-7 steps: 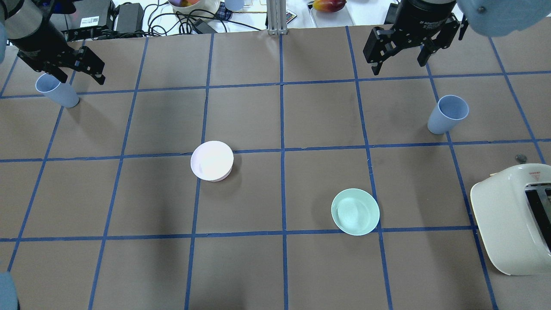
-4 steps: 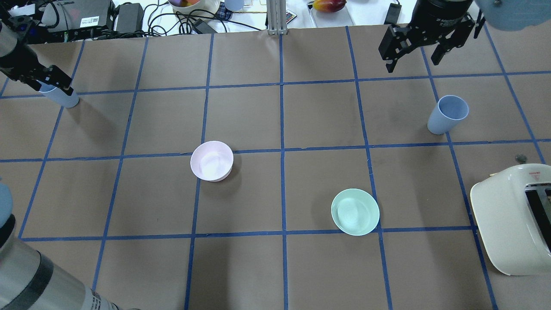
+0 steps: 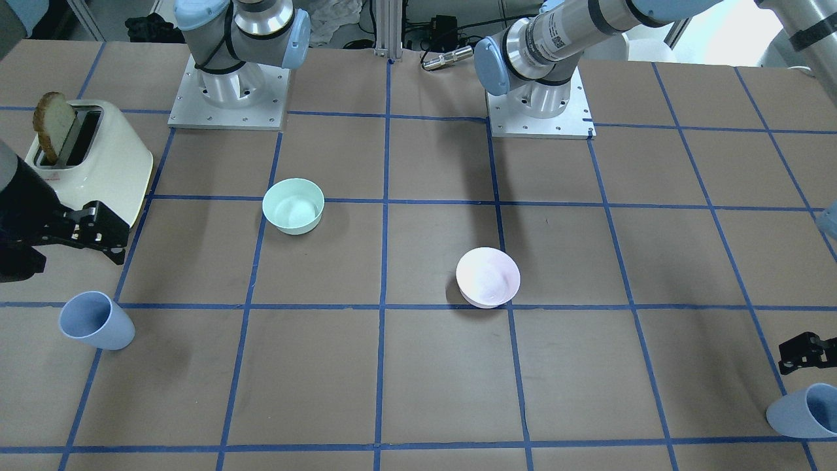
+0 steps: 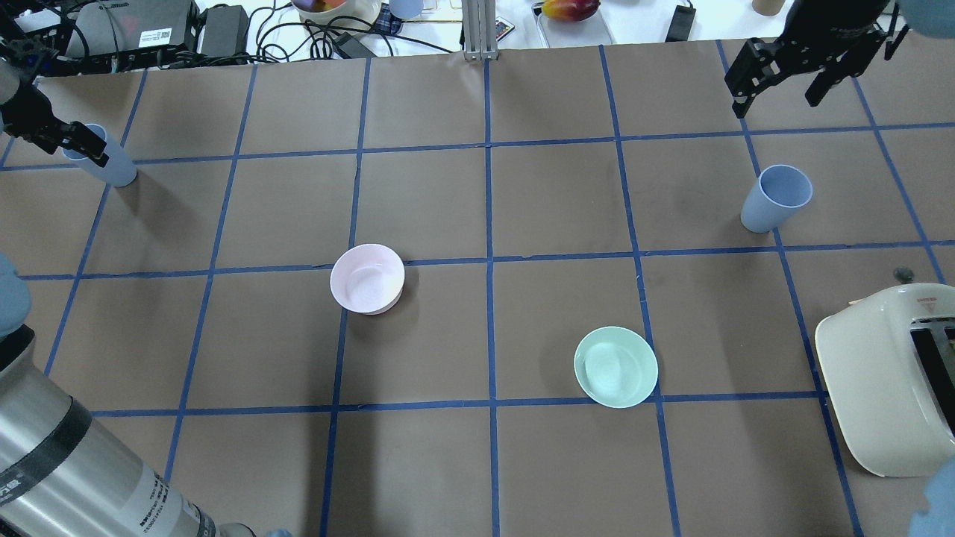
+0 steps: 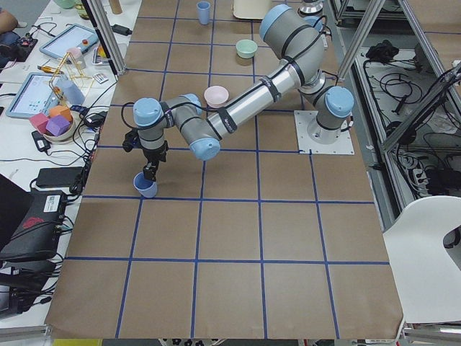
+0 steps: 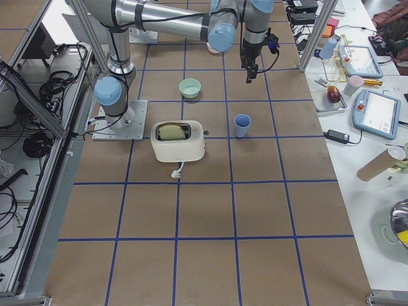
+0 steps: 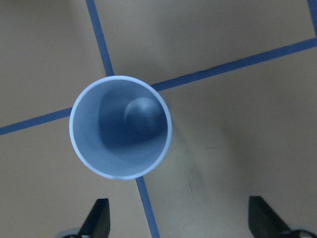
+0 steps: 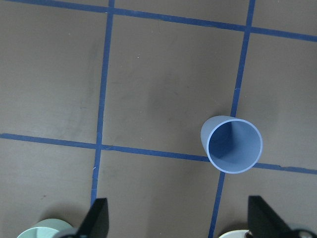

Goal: Stack blue cups with both arms

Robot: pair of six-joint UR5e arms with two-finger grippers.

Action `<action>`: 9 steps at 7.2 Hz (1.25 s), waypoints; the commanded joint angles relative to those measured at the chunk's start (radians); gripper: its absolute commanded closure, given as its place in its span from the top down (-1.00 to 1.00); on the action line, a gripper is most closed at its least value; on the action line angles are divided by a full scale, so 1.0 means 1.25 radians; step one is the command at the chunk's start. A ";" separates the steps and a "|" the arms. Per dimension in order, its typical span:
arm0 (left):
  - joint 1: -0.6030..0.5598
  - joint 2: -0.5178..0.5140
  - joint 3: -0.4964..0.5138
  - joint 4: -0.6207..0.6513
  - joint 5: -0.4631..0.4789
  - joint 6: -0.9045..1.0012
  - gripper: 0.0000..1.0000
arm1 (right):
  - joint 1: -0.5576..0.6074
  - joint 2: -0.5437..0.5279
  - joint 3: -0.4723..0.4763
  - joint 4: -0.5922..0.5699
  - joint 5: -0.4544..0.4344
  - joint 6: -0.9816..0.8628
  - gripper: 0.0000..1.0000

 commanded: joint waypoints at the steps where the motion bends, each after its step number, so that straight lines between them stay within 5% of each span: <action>1: -0.001 -0.025 0.006 0.024 -0.039 0.001 0.73 | -0.063 0.035 -0.003 -0.032 -0.009 -0.061 1.00; 3: -0.002 -0.034 0.008 0.056 -0.044 0.016 0.69 | -0.084 0.056 -0.009 -0.067 -0.016 -0.067 1.00; 4: -0.002 -0.039 0.008 0.056 -0.044 0.022 0.40 | -0.105 0.084 -0.012 -0.084 -0.016 -0.067 1.00; 6: -0.002 -0.041 0.008 0.065 -0.044 0.038 -0.89 | -0.117 0.102 0.013 -0.089 -0.015 -0.066 1.00; 9: -0.015 -0.030 0.006 0.059 -0.044 0.037 -1.00 | -0.149 0.123 0.096 -0.166 -0.006 -0.067 1.00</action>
